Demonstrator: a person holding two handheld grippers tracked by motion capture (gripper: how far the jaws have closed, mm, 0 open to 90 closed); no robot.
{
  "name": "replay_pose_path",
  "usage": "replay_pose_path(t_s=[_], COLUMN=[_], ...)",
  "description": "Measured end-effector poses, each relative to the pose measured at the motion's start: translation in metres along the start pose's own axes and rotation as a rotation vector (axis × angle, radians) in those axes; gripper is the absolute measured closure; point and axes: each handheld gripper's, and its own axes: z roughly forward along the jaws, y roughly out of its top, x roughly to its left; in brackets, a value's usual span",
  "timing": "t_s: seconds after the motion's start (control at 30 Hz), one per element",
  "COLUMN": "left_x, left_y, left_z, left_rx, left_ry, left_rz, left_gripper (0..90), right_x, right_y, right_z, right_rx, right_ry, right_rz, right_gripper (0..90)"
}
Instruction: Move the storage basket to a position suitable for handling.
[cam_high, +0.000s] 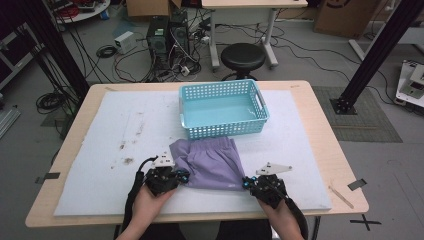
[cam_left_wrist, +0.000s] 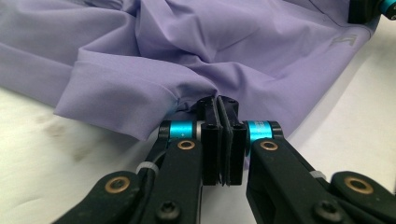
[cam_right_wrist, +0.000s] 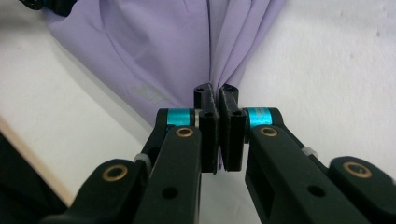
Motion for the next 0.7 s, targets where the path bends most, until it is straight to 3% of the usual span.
replay_pose_path(t_s=[0.47, 0.7], left_x=[-0.024, -0.033], left_y=[-0.015, -0.022], left_z=[-0.015, -0.022], left_rx=[0.048, 0.059], left_ry=[-0.056, -0.062], left_rz=[0.032, 0.035], left_gripper=[87.8, 87.7], right_x=[0.013, 0.017], right_y=[-0.022, -0.027], right_z=[-0.017, -0.022], right_rx=[0.017, 0.017], right_ry=[0.014, 0.021], right_rz=[-0.007, -0.008], right_gripper=[88.5, 88.4])
